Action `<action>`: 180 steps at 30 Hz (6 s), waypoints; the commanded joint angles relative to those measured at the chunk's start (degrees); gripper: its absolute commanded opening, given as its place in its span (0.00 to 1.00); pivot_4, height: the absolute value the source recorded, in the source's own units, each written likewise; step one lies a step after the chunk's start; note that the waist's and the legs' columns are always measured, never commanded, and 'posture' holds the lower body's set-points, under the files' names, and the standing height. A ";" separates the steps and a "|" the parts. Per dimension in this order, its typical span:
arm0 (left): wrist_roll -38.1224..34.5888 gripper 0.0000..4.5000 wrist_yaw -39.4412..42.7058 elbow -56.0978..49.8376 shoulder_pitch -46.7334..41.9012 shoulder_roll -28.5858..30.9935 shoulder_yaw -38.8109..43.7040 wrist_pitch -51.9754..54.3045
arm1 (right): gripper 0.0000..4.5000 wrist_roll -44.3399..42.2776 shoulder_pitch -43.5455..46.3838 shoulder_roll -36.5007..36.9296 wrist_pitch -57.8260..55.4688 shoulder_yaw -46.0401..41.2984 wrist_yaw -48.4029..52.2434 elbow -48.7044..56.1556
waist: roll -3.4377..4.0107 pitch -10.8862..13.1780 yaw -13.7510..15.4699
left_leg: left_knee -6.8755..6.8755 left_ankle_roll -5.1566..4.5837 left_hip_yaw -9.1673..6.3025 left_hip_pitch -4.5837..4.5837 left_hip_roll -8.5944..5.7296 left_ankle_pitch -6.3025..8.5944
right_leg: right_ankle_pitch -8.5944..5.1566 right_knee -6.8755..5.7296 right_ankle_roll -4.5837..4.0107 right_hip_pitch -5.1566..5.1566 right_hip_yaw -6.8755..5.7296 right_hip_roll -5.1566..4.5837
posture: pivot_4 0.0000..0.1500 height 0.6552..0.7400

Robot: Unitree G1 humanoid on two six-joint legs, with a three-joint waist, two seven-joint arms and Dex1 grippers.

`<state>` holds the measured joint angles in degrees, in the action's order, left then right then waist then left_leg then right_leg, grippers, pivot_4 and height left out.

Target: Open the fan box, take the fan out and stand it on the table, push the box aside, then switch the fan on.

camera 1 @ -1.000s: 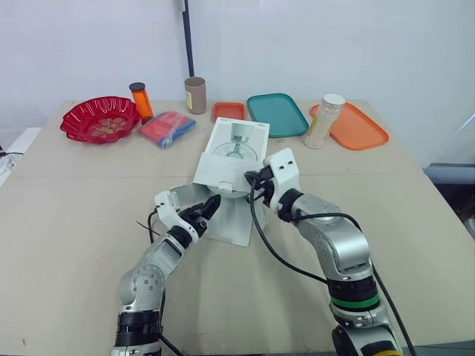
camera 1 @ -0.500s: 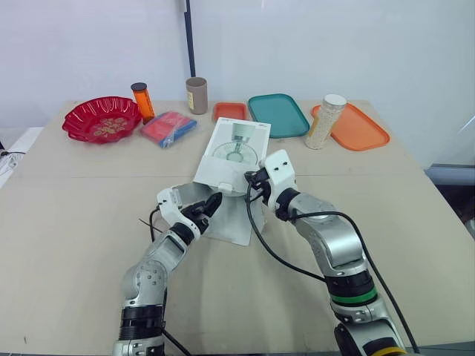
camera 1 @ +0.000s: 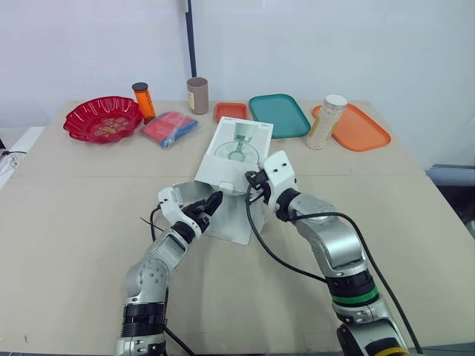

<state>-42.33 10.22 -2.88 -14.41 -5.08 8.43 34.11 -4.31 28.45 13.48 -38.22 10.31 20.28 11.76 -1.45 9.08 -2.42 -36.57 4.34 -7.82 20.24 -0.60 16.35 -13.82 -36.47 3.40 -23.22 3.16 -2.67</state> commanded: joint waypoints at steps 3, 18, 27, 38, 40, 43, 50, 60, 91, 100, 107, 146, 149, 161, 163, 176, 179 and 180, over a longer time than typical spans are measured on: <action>-2.49 0.90 0.94 -3.14 0.09 -1.27 -0.64 0.74 | 0.00 0.54 -2.23 0.75 -0.60 1.39 1.03 -1.56 | 0.00 0.00 0.01 | 0.00 0.00 0.00 0.00 0.00 0.00 | 0.00 0.00 0.00 0.00 0.00 0.00 | 1.00 1.00; -1.30 0.90 1.89 1.79 -3.37 -1.47 -0.32 -1.63 | 0.00 0.98 -2.56 1.07 0.13 2.18 1.38 -1.76 | -0.02 -0.02 0.40 | -0.01 -0.01 0.00 -0.02 -0.01 -0.02 | 0.03 0.01 -0.02 0.04 -0.02 0.00 | 1.00 1.00; -1.11 0.90 2.63 3.66 -5.02 -3.58 -0.74 -2.79 | 0.00 1.51 -3.11 1.17 0.61 2.64 1.57 -1.67 | -0.03 -0.02 0.88 | -0.02 0.00 -0.02 -0.02 -0.01 -0.02 | 0.04 0.03 -0.01 0.05 -0.03 -0.01 | 1.00 1.00; -3.03 0.90 2.75 4.29 -6.01 -4.36 0.28 -2.33 | 0.00 1.97 -3.47 1.10 1.02 2.93 1.74 -2.03 | -0.03 -0.02 0.97 | -0.02 0.00 -0.02 -0.02 -0.01 -0.02 | 0.04 0.03 -0.02 0.05 -0.03 -0.01 | 1.00 1.00; -2.64 0.90 2.89 4.99 -6.43 -4.62 0.13 -2.73 | 0.00 1.99 -3.56 1.15 1.01 2.89 1.76 -1.99 | -0.03 -0.03 1.03 | -0.02 0.00 -0.02 -0.02 -0.01 -0.03 | 0.04 0.03 -0.02 0.06 -0.04 -0.01 | 1.00 1.00; -2.48 0.90 3.08 5.54 -7.16 -5.17 0.24 -2.93 | 0.00 2.15 -3.73 1.33 1.09 2.93 1.80 -1.96 | -0.04 -0.04 1.01 | -0.03 -0.01 -0.02 -0.02 -0.01 -0.02 | 0.04 0.05 -0.01 0.06 -0.03 0.00 | 1.00 1.00; -1.77 0.90 2.58 6.89 -7.44 -5.50 0.70 -3.48 | 0.00 2.26 -3.67 1.26 0.96 2.89 1.84 -1.90 | -0.03 -0.04 1.01 | -0.03 0.00 -0.02 -0.03 -0.01 -0.03 | 0.05 0.05 -0.01 0.07 -0.03 0.01 | 1.00 1.00; -2.85 0.84 0.93 11.80 -10.87 -7.61 3.46 -4.66 | 0.00 2.18 -3.52 1.23 1.09 3.07 1.84 -2.24 | -0.04 -0.07 1.08 | -0.07 0.00 -0.03 -0.06 -0.02 -0.03 | 0.06 0.05 0.00 0.12 -0.05 -0.01 | 1.00 1.00; -6.63 0.26 -1.58 10.38 -9.60 -7.46 4.09 -4.26 | 0.00 2.19 -3.64 1.24 1.06 3.38 1.82 -2.11 | -0.06 -0.13 1.05 | -0.08 0.01 -0.05 -0.10 -0.02 -0.04 | 0.07 0.05 0.00 0.17 -0.06 0.00 | 1.00 1.00; -10.73 0.26 -6.81 -0.07 -4.59 -4.40 4.02 2.96 | 0.00 2.46 -3.79 1.28 1.25 3.21 1.98 -2.12 | -0.05 -0.14 0.74 | -0.07 0.00 -0.05 -0.12 0.00 -0.04 | 0.07 0.05 0.00 0.16 -0.03 0.03 | 1.00 1.00; -13.52 0.26 -10.37 -6.38 -1.04 -2.27 3.18 7.28 | 0.00 2.39 -3.03 0.43 1.30 2.87 1.39 -2.51 | -0.06 -0.14 0.39 | -0.07 0.01 -0.04 -0.12 0.01 -0.04 | 0.08 0.05 -0.02 0.15 -0.02 0.03 | 1.00 1.00; -38.01 0.26 -27.79 -27.66 13.01 11.93 2.96 15.05 | 0.00 1.61 -2.96 -1.90 -0.85 2.80 0.38 -0.39 | -0.05 -0.16 -0.20 | -0.01 0.01 -0.01 -0.12 0.06 -0.04 | 0.10 0.05 -0.07 0.08 0.04 0.06 | 1.00 1.00; -39.00 0.26 -27.51 -27.86 14.39 13.15 3.14 13.91 | 0.00 1.58 -2.92 -1.83 -0.89 2.72 0.45 -0.40 | -0.05 -0.16 -0.21 | 0.01 0.01 0.01 -0.13 0.09 -0.03 | 0.10 0.05 -0.10 0.06 0.05 0.10 | 1.00 1.00; -38.96 0.26 -26.88 -30.58 21.81 16.66 0.98 10.52 | 0.00 1.53 -2.82 -1.83 -0.82 2.98 0.72 -0.59 | -0.03 -0.17 -0.20 | 0.02 -0.01 0.05 -0.14 0.17 -0.02 | 0.09 0.05 -0.17 0.04 0.06 0.16 | 1.00 1.00; -39.34 0.26 -27.16 -30.66 22.01 16.69 0.68 9.98 | 0.00 1.49 -2.73 -1.85 -0.74 3.11 0.87 -0.76 | -0.03 -0.17 -0.20 | 0.02 -0.01 0.06 -0.15 0.18 -0.02 | 0.10 0.05 -0.18 0.05 0.06 0.18 | 1.00 1.00; -36.02 0.99 -23.60 -28.72 20.15 18.16 0.77 6.71 | 0.00 1.60 -2.80 -1.98 -0.25 3.19 0.77 -1.04 | -0.01 -0.17 -0.15 | 0.02 -0.01 0.07 -0.16 0.21 -0.03 | 0.12 0.05 -0.22 0.05 0.06 0.21 | 1.00 1.00; -37.78 0.99 -23.06 -27.16 19.04 18.26 2.52 5.69 | 0.00 1.68 -2.94 -1.94 -0.19 3.19 0.72 -0.95 | -0.01 -0.17 -0.14 | 0.02 -0.01 0.07 -0.15 0.21 -0.03 | 0.12 0.05 -0.22 0.05 0.06 0.21 | 1.00 1.00; -39.17 0.99 -22.63 -26.53 18.18 18.24 3.15 5.47 | 0.00 1.66 -2.96 -1.99 -0.21 3.16 0.68 -0.96 | -0.01 -0.17 -0.12 | 0.02 -0.01 0.07 -0.15 0.21 -0.03 | 0.12 0.05 -0.22 0.05 0.06 0.20 | 1.00 1.00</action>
<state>-78.83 -13.57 -29.53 5.38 12.77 9.78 40.92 -3.08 26.95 11.06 -36.97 13.15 21.08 12.42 -1.46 8.92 -2.54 -36.55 4.33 -7.76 20.09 -0.39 16.32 -13.70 -36.42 3.19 -23.16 3.22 -2.47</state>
